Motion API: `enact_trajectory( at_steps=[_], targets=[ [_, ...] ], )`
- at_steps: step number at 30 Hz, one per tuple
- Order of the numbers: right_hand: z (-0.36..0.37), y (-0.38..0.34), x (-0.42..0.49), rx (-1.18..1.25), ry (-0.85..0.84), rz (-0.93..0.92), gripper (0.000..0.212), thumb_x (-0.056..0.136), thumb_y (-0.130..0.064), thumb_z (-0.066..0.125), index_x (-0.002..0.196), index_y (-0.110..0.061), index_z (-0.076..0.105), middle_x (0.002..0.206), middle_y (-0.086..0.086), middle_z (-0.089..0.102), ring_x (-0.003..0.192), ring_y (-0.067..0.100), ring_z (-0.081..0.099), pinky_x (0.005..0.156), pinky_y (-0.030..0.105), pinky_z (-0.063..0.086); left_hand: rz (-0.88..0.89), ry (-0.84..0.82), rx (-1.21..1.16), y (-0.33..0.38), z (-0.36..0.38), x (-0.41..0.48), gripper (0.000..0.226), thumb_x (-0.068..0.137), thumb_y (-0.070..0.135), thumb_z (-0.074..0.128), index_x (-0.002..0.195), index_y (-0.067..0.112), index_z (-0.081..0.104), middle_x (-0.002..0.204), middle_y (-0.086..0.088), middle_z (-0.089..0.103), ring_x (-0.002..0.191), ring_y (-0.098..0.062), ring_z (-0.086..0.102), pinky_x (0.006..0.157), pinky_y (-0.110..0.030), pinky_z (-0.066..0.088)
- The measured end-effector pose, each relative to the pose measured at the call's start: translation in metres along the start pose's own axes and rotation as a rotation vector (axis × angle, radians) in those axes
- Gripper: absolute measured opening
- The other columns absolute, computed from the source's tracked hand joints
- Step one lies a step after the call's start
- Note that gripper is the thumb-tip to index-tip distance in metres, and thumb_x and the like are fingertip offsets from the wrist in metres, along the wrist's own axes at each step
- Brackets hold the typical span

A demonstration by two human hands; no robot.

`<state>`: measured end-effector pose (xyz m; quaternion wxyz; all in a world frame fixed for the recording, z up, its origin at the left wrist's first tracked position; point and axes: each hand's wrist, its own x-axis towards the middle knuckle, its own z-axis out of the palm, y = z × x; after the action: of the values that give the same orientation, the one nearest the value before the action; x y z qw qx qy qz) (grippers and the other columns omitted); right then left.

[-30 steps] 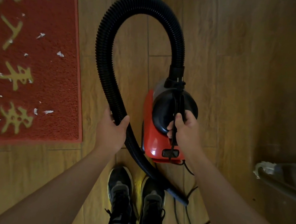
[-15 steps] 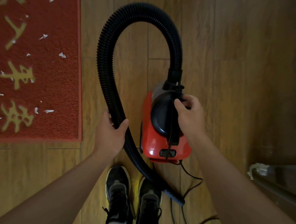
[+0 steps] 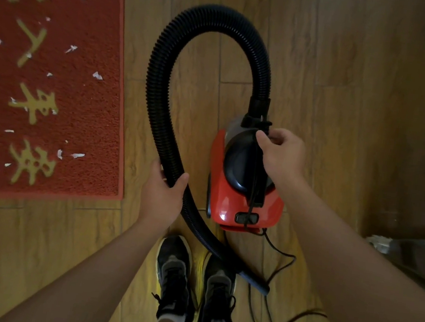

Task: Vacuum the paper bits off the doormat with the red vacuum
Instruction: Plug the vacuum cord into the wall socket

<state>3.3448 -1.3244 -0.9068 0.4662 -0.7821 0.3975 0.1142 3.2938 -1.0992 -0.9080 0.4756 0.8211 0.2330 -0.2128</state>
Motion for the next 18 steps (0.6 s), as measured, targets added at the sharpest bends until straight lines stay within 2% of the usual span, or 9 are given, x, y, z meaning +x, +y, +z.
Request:
enact_trajectory(
  at_steps=[5,9,11,15,18],
  targets=[
    [-0.013,-0.006,-0.015,0.017,-0.015,0.003,0.023,0.092,-0.039,0.07,0.108,-0.023,0.071,0.106,-0.007,0.068,0.096,0.008,0.065,0.089,0.031,0.055,-0.018,-0.001,0.029,0.001,-0.005,-0.008,0.042,0.095,0.023,0.07,0.133,0.024,0.051,0.104,0.018,0.062,0.088,0.016,0.059,0.077,-0.018,0.052],
    [-0.028,-0.009,-0.036,0.099,-0.044,0.029,0.026,0.095,-0.032,0.068,0.116,-0.018,0.071,0.097,-0.014,0.068,0.092,0.001,0.064,0.083,0.021,0.053,-0.018,-0.008,0.035,0.004,-0.008,-0.025,0.055,0.094,0.018,0.071,0.142,0.024,0.044,0.105,0.019,0.061,0.086,0.023,0.057,0.074,-0.009,0.048],
    [-0.034,-0.008,-0.048,0.141,-0.057,0.042,0.031,0.095,-0.031,0.068,0.121,-0.015,0.069,0.101,-0.013,0.068,0.095,0.004,0.066,0.086,0.025,0.055,-0.017,-0.011,0.016,0.004,-0.01,-0.035,0.067,0.094,0.016,0.071,0.15,0.027,0.037,0.113,0.016,0.061,0.091,0.024,0.056,0.077,-0.006,0.047],
    [-0.045,-0.007,-0.068,0.168,-0.076,0.052,0.035,0.094,-0.031,0.07,0.124,-0.013,0.067,0.1,-0.012,0.068,0.096,0.014,0.07,0.089,0.039,0.059,0.001,-0.001,-0.002,0.008,-0.015,-0.055,0.081,0.092,0.016,0.073,0.157,0.032,0.027,0.135,0.014,0.055,0.118,0.0,0.055,0.087,-0.01,0.041],
    [-0.056,-0.008,-0.08,0.22,-0.08,0.051,0.033,0.092,-0.029,0.071,0.12,-0.013,0.069,0.098,-0.003,0.073,0.093,0.019,0.072,0.085,0.042,0.061,-0.009,0.008,0.015,0.011,-0.017,-0.07,0.085,0.092,0.018,0.074,0.158,0.031,0.023,0.145,0.015,0.045,0.131,-0.007,0.047,0.099,-0.02,0.039]
  ],
)
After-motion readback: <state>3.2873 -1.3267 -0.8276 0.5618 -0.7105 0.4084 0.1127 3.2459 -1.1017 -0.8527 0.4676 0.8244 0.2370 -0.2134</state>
